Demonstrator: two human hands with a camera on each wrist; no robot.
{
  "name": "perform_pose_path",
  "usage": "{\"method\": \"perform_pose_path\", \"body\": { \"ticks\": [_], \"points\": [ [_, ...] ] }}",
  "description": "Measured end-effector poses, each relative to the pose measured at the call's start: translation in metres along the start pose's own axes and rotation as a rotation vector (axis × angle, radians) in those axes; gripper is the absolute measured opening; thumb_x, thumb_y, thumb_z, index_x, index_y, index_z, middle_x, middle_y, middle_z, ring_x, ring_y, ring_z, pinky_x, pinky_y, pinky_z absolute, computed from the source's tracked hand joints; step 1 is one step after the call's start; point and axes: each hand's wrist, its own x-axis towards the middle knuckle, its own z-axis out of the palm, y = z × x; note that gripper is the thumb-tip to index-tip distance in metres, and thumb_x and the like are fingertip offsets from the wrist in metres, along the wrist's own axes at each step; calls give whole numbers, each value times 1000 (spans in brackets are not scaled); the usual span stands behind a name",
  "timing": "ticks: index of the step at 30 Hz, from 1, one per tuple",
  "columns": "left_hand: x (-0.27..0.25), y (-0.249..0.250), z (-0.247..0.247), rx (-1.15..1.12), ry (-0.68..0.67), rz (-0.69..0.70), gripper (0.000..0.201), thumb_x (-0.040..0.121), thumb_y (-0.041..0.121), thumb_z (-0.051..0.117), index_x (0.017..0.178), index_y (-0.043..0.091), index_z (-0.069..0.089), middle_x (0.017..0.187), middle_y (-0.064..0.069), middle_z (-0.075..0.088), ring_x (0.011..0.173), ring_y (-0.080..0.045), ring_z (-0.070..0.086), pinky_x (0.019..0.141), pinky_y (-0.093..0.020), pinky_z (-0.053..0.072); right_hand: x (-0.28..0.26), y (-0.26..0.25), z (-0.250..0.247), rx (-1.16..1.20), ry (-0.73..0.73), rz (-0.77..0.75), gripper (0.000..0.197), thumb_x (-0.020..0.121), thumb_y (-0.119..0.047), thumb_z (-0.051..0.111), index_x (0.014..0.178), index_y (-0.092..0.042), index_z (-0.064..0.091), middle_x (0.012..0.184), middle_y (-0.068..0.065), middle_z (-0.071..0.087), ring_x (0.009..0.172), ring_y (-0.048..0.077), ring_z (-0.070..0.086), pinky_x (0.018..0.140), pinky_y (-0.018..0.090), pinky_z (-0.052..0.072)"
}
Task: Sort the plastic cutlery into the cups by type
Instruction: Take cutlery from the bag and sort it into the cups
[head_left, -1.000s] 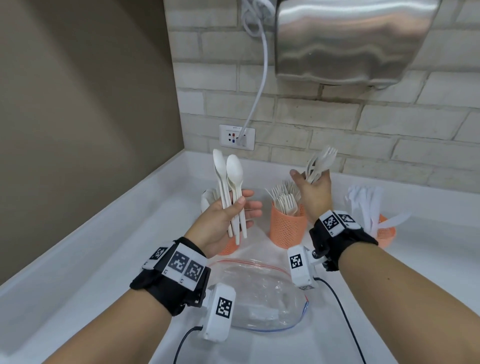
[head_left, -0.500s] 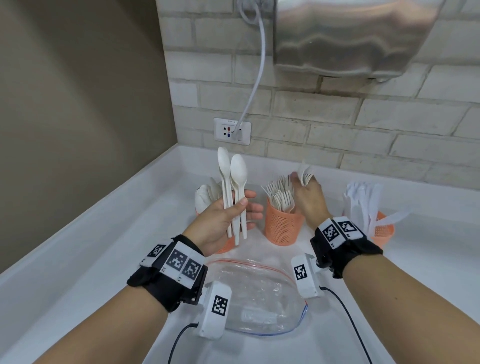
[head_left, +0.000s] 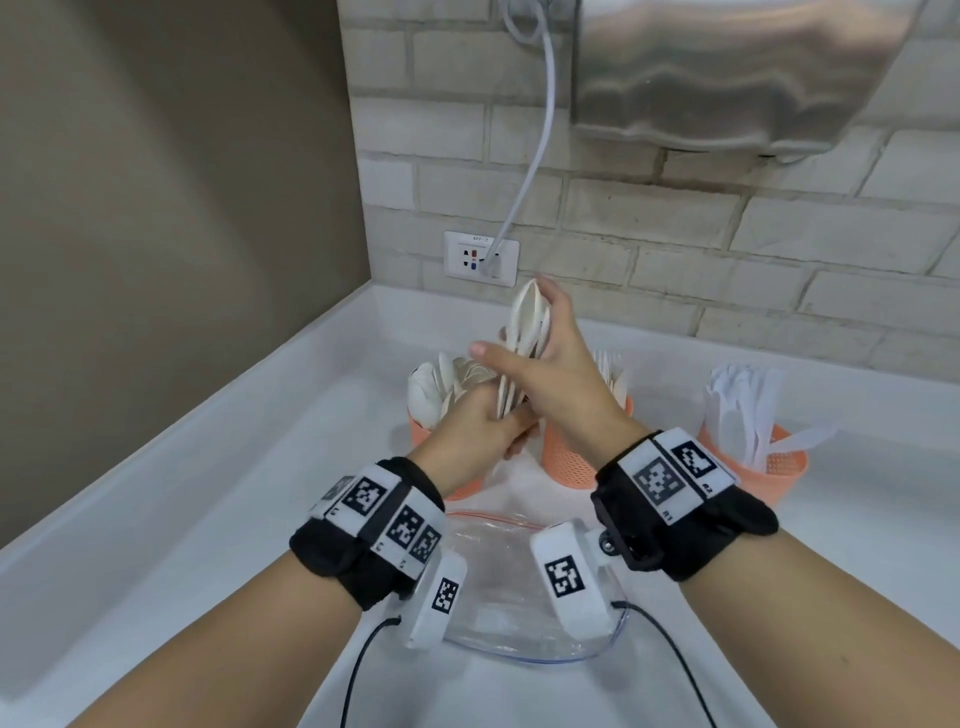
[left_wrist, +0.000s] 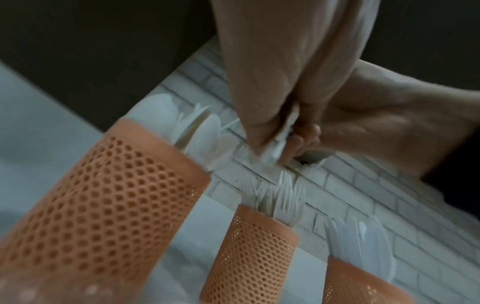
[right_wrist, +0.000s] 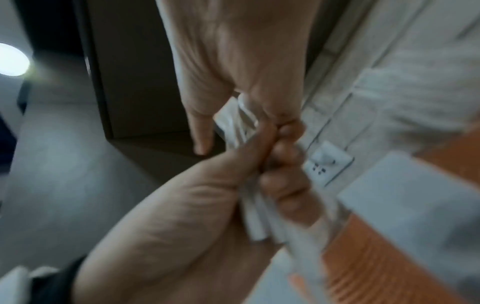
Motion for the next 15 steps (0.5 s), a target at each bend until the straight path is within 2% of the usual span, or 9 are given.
{"method": "perform_pose_path", "body": {
  "ticks": [2,3,4,5,7,8,9,12,15],
  "points": [
    [-1,5,-5,50,-62,35,7,91,10,56,85,13,54,71,-1,57,58,1,55,58,-16,47,5,-3,4,156,80,1,62,81,3,60,129,-28,35,84,9,57,68,17,60,68,33,53],
    [0,6,-11,56,-71,45,8,88,11,61,93,13,56,80,1,59,70,-2,58,70,-19,49,8,-4,2,204,131,-26,58,82,7,54,125,-28,38,77,9,53,56,16,56,58,32,52],
    [0,6,-21,61,-28,60,17,85,10,65,100,13,58,86,2,60,79,-5,58,79,-22,48,12,-5,-1,209,186,-65,56,81,8,51,122,-28,39,79,9,51,50,14,52,52,30,50],
    [2,5,-33,57,75,82,22,83,10,66,104,13,60,89,3,61,83,-7,57,83,-24,47,16,-5,-5,182,237,-106,55,81,7,52,122,-28,39,87,12,51,50,13,50,51,29,48],
    [8,0,-58,135,327,116,25,81,18,70,104,19,61,95,4,60,88,-8,55,81,-24,43,23,-2,-11,115,297,-183,54,82,1,54,123,-30,36,114,20,49,56,12,51,56,26,49],
    [10,-3,-67,214,386,94,31,79,26,72,107,25,58,104,4,57,94,-8,52,81,-21,41,24,0,-12,97,309,-206,54,83,-1,55,123,-32,35,124,23,45,59,12,52,58,24,50],
    [14,-10,-74,292,366,34,42,76,33,73,113,31,54,114,4,52,104,-8,49,84,-20,39,26,2,-10,97,316,-219,54,84,-1,55,125,-30,34,127,23,44,60,11,51,60,22,50],
    [21,-28,-74,459,131,-144,74,67,45,78,131,39,41,133,1,38,122,-11,39,97,-25,32,27,11,0,134,325,-242,52,86,2,53,127,-24,33,98,14,49,59,10,51,58,17,49],
    [25,-40,-69,422,150,-172,63,72,40,75,127,38,44,122,-1,56,112,-19,55,89,-27,43,28,26,12,131,320,-263,47,87,2,52,122,-24,35,86,12,49,63,14,51,60,17,49]
  ]
}}
